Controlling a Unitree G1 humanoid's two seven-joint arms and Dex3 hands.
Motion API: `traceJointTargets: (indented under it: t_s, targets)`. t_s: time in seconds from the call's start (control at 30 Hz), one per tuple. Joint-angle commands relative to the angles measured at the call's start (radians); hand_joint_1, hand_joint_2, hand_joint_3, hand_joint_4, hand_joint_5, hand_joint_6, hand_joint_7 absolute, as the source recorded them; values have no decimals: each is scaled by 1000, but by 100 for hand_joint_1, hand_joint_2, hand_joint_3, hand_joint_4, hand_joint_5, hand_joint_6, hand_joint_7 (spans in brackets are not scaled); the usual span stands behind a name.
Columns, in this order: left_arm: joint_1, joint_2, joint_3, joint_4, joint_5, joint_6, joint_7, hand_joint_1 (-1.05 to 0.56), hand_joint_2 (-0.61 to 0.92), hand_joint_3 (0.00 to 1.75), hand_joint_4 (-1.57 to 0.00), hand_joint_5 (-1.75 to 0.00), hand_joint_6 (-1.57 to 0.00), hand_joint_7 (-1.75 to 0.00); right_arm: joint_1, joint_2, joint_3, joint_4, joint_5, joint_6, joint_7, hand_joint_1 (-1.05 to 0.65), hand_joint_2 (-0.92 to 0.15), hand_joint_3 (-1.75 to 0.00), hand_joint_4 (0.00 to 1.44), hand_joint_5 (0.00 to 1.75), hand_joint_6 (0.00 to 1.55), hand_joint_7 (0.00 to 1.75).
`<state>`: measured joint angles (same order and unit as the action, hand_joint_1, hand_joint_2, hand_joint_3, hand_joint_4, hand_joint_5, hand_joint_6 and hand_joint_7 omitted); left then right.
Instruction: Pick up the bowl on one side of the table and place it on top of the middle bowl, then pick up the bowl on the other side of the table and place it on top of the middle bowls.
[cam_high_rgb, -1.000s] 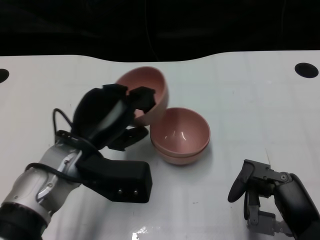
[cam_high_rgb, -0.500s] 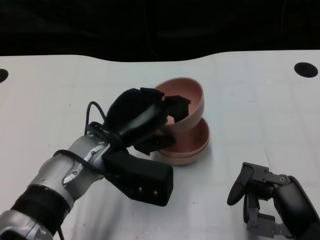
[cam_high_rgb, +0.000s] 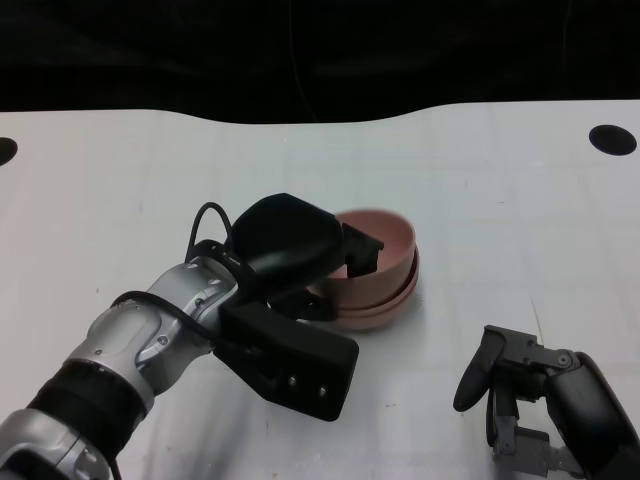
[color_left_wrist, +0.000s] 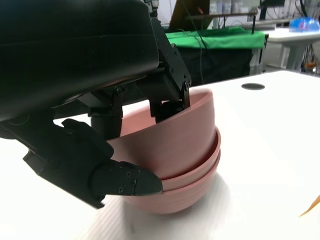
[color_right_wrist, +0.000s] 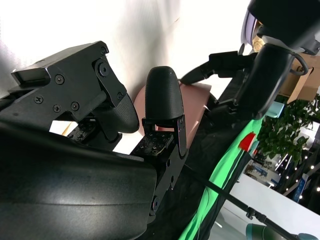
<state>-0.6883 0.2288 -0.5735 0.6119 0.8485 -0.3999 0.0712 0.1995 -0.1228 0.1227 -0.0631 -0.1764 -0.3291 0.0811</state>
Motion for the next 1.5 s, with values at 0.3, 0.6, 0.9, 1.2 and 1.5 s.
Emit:
traceJointTargets:
  t_s: [0.3, 0.6, 0.9, 1.2, 1.5]
  targets:
    - [21, 55, 3, -147, 29, 86, -51, -87, 92, 53, -1, -26, -15, 0, 0, -2, -5, -12, 10, 5, -1, -6, -32, -153, 88, 175, 78, 154]
    - [168, 89, 121, -290, -133, 36, -20, -81, 92, 46, 0, -46, -22, -4, 3, -2, -10, -22, 13, 3, -1, -6, -31, -153, 89, 175, 78, 154]
    - [385, 44, 305, -347, -514, -163, -22, -51, 92, 31, -19, -100, -50, -15, 2, -7, -20, -34, 19, 6, 0, -5, -30, -155, 89, 175, 78, 152]
    - [635, -42, 381, -485, -874, -176, -148, -43, 92, 31, -40, -138, -52, -71, -4, -7, -22, -29, 17, 11, 0, -5, -28, -156, 89, 175, 79, 151]
    - [846, -88, 411, -800, -1053, 146, -201, -14, 54, 111, -71, -153, -66, -119, -4, -7, -24, -31, 21, 16, 2, -5, -28, -156, 89, 175, 79, 151]
